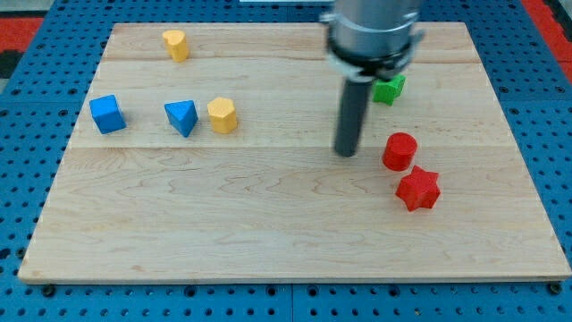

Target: Move the yellow hexagon to the top left of the green circle

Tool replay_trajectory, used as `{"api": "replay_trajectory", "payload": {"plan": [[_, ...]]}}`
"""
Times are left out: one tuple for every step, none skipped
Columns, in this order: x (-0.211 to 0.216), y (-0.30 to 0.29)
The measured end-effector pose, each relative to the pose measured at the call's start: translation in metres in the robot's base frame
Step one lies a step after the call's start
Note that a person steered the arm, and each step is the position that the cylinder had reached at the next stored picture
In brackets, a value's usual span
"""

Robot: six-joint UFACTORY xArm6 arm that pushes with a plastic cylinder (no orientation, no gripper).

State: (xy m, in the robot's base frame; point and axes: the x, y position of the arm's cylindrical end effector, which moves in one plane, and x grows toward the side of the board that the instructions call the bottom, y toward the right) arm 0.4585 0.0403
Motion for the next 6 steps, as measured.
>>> {"api": "replay_trajectory", "payload": {"plan": [[0.002, -0.102], [-0.02, -0.149], [-0.065, -0.157], [-0.08, -0.157], [-0.08, -0.142], [-0.081, -0.131]]}}
